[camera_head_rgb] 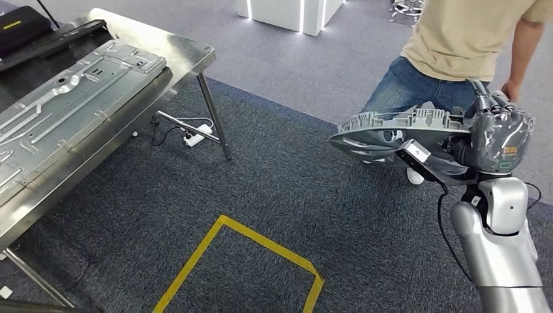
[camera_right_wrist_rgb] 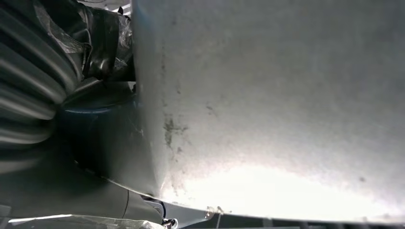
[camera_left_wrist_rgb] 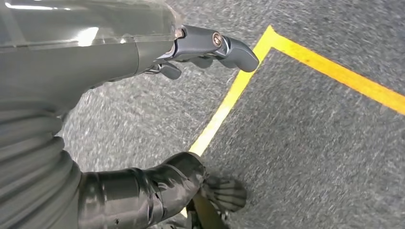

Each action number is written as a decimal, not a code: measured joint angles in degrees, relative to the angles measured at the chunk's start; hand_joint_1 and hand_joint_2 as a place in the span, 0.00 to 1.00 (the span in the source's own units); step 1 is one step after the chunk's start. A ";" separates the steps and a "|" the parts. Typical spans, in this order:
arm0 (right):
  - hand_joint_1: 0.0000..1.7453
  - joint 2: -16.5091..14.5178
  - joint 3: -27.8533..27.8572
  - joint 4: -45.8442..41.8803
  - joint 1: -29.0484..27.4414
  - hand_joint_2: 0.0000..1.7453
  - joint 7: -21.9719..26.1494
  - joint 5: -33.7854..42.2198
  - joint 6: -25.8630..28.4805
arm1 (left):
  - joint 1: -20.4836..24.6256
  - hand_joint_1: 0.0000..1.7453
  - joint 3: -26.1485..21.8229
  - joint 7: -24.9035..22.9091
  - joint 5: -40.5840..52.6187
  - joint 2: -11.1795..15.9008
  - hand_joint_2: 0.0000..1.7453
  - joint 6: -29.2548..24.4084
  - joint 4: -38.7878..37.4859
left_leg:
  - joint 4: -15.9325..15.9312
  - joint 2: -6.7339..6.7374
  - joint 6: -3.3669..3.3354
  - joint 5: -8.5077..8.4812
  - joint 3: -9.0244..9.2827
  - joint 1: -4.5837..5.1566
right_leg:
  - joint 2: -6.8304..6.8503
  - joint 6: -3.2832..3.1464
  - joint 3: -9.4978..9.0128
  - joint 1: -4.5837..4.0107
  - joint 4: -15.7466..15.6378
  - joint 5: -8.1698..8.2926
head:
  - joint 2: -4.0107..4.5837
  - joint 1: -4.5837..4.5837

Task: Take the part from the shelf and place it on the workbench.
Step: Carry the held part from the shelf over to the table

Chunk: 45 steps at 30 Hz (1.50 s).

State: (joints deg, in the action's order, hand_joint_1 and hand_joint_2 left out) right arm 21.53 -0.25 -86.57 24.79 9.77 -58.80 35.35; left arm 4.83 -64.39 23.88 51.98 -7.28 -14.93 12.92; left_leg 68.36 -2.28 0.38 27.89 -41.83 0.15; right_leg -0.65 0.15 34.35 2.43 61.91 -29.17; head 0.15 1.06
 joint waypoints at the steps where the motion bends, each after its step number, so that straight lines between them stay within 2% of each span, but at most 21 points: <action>1: 1.00 0.00 0.01 -0.06 -0.02 1.00 -0.01 -0.05 -0.01 | 0.09 0.00 0.00 0.04 0.00 -0.01 1.00 0.00 0.00 | 3.44 1.07 0.15 1.23 -1.87 -0.14 | 0.83 -0.18 -0.22 -0.13 -0.04 -0.15 | 0.00 0.02; 3: 1.00 -0.02 0.00 -0.09 -0.09 1.00 0.00 -0.20 -0.03 | 0.16 0.00 0.00 0.13 0.02 -0.01 1.00 -0.02 0.00 | 6.96 1.85 0.11 1.56 -4.04 -0.29 | 2.51 -0.30 -0.67 -0.31 -0.04 -0.56 | 0.00 0.01; 4: 1.00 -0.03 -0.01 -0.09 -0.13 1.00 0.00 -0.28 -0.03 | 0.14 0.00 0.00 0.14 0.05 -0.01 1.00 -0.04 0.00 | 5.80 2.02 -0.10 0.32 -3.61 -0.27 | 3.32 -0.30 -0.97 -0.39 -0.05 -0.80 | 0.00 0.02; 7: 1.00 -0.04 -0.03 -0.13 -0.14 1.00 0.00 -0.39 -0.03 | 0.13 0.00 -0.02 0.15 0.17 0.07 1.00 -0.14 0.00 | -4.60 4.97 -1.59 -4.34 1.55 0.66 | 5.59 -0.14 -2.11 -0.72 -0.38 -1.54 | 0.00 0.01; 9: 1.00 -0.06 -0.03 -0.15 -0.15 1.00 -0.01 -0.42 -0.03 | 0.25 0.00 -0.02 0.19 0.18 0.13 1.00 -0.15 0.00 | -8.00 6.65 -2.36 -4.72 3.24 1.51 | 6.97 0.25 -2.72 -1.00 -0.95 -1.79 | 0.00 0.01; 11: 1.00 -0.10 -0.05 -0.20 -0.17 1.00 -0.01 -0.45 -0.04 | 0.19 0.00 -0.02 0.20 0.19 0.13 1.00 -0.17 0.01 | -8.75 5.45 -2.70 -4.78 3.61 1.53 | 8.33 0.80 -3.33 -1.23 -1.66 -2.03 | 0.00 0.00; 14: 1.00 -0.11 -0.08 -0.34 -0.04 1.00 -0.01 -0.51 -0.07 | -0.01 0.00 -0.02 0.19 0.21 0.05 1.00 -0.25 0.02 | -10.61 3.26 -3.35 -5.32 4.97 0.98 | 5.15 1.11 -2.58 -1.06 1.22 -4.16 | 0.00 -0.08; 16: 1.00 -0.07 -0.07 -0.39 -0.03 1.00 -0.03 -0.51 -0.08 | 0.11 0.00 -0.02 0.15 0.26 0.03 1.00 -0.29 0.02 | -10.89 1.80 -3.70 -5.29 5.38 0.90 | 1.83 0.98 1.23 -0.97 8.24 -6.85 | 0.00 -0.11; 18: 1.00 -0.04 -0.07 -0.38 -0.27 1.00 -0.06 -0.51 -0.08 | 0.24 0.00 -0.02 0.15 0.31 0.03 1.00 -0.30 0.02 | -10.68 0.01 -3.83 -5.04 5.62 0.92 | 0.93 1.14 4.78 -0.97 12.85 -7.02 | 0.00 -0.12; 20: 1.00 -0.04 -0.07 -0.39 -0.44 1.00 -0.07 -0.52 -0.08 | 0.22 0.00 -0.02 0.15 0.33 0.02 1.00 -0.26 0.02 | -10.06 -1.83 -3.63 -4.55 5.86 0.86 | 0.49 1.39 4.74 -0.75 9.72 -3.04 | 0.00 -0.12; 22: 1.00 -0.04 -0.06 -0.40 -0.47 1.00 -0.07 -0.52 -0.09 | 0.10 0.00 -0.02 0.16 0.35 -0.01 1.00 -0.23 0.01 | -8.87 -3.46 -3.15 -3.80 5.66 0.81 | -1.83 1.62 2.70 -0.23 3.39 0.73 | 0.00 -0.14; 24: 1.00 0.02 -0.03 -0.45 -0.57 1.00 -0.08 -0.56 -0.14 | 0.10 0.00 -0.03 0.19 0.37 -0.01 1.00 -0.21 0.02 | -7.99 -4.94 -2.52 -3.44 4.92 0.63 | -3.85 1.60 1.72 -0.01 0.62 1.43 | 0.00 -0.13; 26: 1.00 0.04 -0.01 -0.51 -0.59 1.00 -0.08 -0.61 -0.20 | 0.00 0.00 -0.04 0.21 0.37 0.05 1.00 -0.23 0.02 | -7.96 -6.41 -1.85 -3.58 4.36 0.36 | -3.24 1.09 1.56 -0.17 0.43 1.28 | 0.00 -0.12; 28: 1.00 -0.02 -0.02 -0.54 -0.42 1.00 -0.07 -0.68 -0.24 | -0.24 0.00 -0.04 0.21 0.38 0.11 1.00 -0.26 0.02 | -7.08 -4.82 -1.22 -3.08 3.92 0.43 | -1.87 0.43 0.97 -0.22 -0.13 1.38 | 0.00 -0.04; 31: 1.00 -0.05 -0.02 -0.57 -0.20 1.00 -0.08 -0.76 -0.37 | -0.10 0.00 -0.04 0.20 0.45 0.09 1.00 -0.24 0.02 | 1.02 0.76 -0.32 0.63 -0.21 0.11 | 0.54 -0.39 0.16 -0.61 -0.66 1.22 | 0.00 0.20; 34: 1.00 -0.04 -0.01 -0.57 -0.15 1.00 -0.08 -0.81 -0.62 | -0.04 0.00 -0.03 0.19 0.50 0.03 1.00 -0.19 0.02 | 6.06 1.91 -0.17 1.19 -3.28 -0.37 | 3.03 -0.66 -0.34 -1.00 -0.66 0.69 | 0.00 0.20; 37: 1.00 -0.04 -0.01 -0.57 -0.13 1.00 -0.07 -0.82 -0.73 | -0.12 0.00 -0.04 0.19 0.50 0.05 1.00 -0.17 0.03 | -3.54 4.00 -1.18 -3.65 1.53 0.21 | 5.31 -0.47 -1.18 -1.20 -0.73 0.04 | 0.00 0.21; 39: 1.00 -0.05 -0.01 -0.57 -0.12 1.00 -0.07 -0.82 -0.73 | -0.01 0.00 -0.04 0.20 0.51 0.11 1.00 -0.17 0.04 | -8.12 5.79 -2.03 -4.69 3.85 1.06 | 6.62 -0.08 -1.60 -1.26 -0.97 -0.27 | 0.00 0.19; 41: 1.00 -0.09 -0.03 -0.57 -0.20 1.00 -0.07 -0.82 -0.74 | -0.01 0.00 -0.04 0.21 0.54 0.16 1.00 -0.19 0.04 | -8.93 5.14 -2.54 -4.63 4.05 1.46 | 7.87 0.45 -2.00 -1.23 -1.50 -0.37 | 0.00 0.20; 43: 1.00 -0.13 -0.06 -0.58 -0.30 1.00 -0.07 -0.84 -0.76 | -0.24 0.00 -0.04 0.21 0.57 0.19 1.00 -0.23 0.04 | -10.23 3.80 -3.04 -5.11 4.86 1.15 | 6.94 0.90 -2.42 -1.08 -1.57 -0.76 | 0.00 0.14; 45: 1.00 -0.10 -0.07 -0.60 -0.34 1.00 -0.07 -0.85 -0.77 | -0.34 0.00 -0.04 0.22 0.57 0.15 1.00 -0.25 0.04 | -11.37 2.90 -3.47 -5.53 5.79 0.78 | 3.85 1.02 -1.75 -0.91 0.33 -2.04 | 0.00 0.08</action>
State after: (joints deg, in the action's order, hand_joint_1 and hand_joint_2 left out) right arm 21.43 -0.32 -87.17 24.45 9.70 -59.65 34.58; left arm 4.49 -64.43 24.10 52.54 -7.12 -15.17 12.96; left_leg 56.99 0.62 -3.09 22.36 -36.04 0.93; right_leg 3.20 1.17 32.60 1.52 62.24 -31.21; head 0.15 1.14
